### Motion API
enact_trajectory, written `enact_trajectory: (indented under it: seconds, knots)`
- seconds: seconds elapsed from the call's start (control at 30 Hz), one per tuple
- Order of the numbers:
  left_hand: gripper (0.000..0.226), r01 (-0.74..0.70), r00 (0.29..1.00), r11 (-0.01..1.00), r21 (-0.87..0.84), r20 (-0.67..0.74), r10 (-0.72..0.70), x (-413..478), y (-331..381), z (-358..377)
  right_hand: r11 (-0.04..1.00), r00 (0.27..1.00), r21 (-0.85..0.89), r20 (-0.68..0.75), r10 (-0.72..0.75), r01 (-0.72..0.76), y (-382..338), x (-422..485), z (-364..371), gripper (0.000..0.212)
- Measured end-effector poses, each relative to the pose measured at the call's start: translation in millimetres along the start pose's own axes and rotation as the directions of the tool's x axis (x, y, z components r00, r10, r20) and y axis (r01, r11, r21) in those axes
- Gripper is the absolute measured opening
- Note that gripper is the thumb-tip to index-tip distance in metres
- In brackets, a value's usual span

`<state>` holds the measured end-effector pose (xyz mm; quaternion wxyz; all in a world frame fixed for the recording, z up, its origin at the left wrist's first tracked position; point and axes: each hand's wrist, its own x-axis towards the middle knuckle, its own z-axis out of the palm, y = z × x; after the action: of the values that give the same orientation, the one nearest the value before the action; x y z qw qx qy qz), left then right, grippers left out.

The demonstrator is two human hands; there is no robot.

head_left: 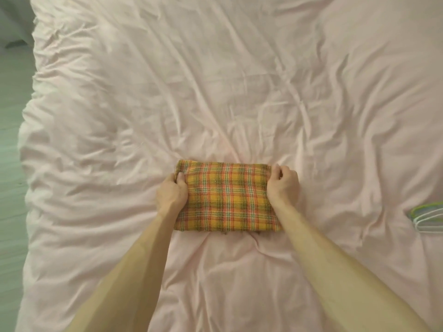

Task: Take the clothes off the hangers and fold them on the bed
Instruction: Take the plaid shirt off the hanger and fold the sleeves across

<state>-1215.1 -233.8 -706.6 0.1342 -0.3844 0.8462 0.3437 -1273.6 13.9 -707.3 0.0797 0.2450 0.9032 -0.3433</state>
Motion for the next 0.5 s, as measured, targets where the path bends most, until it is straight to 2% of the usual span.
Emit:
enact_trajectory:
  seconds: [0.03, 0.07, 0.1, 0.17, 0.23, 0.27, 0.33, 0.4, 0.5]
  knots:
    - [0.051, 0.059, 0.998, 0.997, -0.041, 0.021, -0.059, 0.2, 3.8, -1.0, 0.999, 0.998, 0.036, -0.054, 0.017, -0.015, 2.3, -5.3, -0.1, 0.047]
    - [0.06, 0.131, 0.99, 0.985, -0.116, 0.062, -0.125, 1.7, 6.7, -2.1, 0.995, 0.997, 0.079, -0.034, 0.07, -0.068, 3.1, -7.9, -3.1, 0.052]
    - [0.073, 0.213, 0.974, 0.955, -0.207, 0.124, -0.191, 2.5, 7.5, -3.2, 0.988, 0.992, 0.108, 0.074, 0.106, -0.114, 3.6, -9.7, -4.8, 0.061]
    - [0.099, 0.336, 0.929, 0.882, -0.331, 0.274, -0.25, 3.4, 11.3, -6.8, 0.963, 0.915, 0.16, 0.377, 0.141, -0.215, 3.7, -6.8, -10.5, 0.074]
    - [0.104, 0.386, 0.889, 0.857, -0.342, 0.387, -0.246, -0.3, 10.8, -9.6, 0.933, 0.832, 0.219, 0.54, 0.129, -0.287, 4.8, -7.4, -17.0, 0.054]
    - [0.098, 0.4, 0.873, 0.843, -0.359, 0.429, -0.231, -3.6, 10.7, -11.0, 0.924, 0.827, 0.246, 0.55, 0.115, -0.292, 7.8, -8.0, -17.7, 0.042]
    - [0.083, 0.419, 0.856, 0.792, -0.443, 0.484, -0.182, -15.3, 8.9, -16.6, 0.935, 0.86, 0.271, 0.506, 0.066, -0.231, 6.7, -11.3, -19.9, 0.032]
    - [0.077, 0.418, 0.864, 0.724, -0.548, 0.485, -0.132, -28.8, 1.6, -22.4, 0.957, 0.89, 0.27, 0.456, -0.027, -0.109, 1.8, -16.5, -23.3, 0.035]
    - [0.062, 0.305, 0.94, 0.671, -0.676, 0.328, -0.097, -61.7, -16.7, -40.2, 0.972, 0.893, 0.192, 0.402, -0.201, 0.133, -19.8, -31.7, -23.5, 0.047]
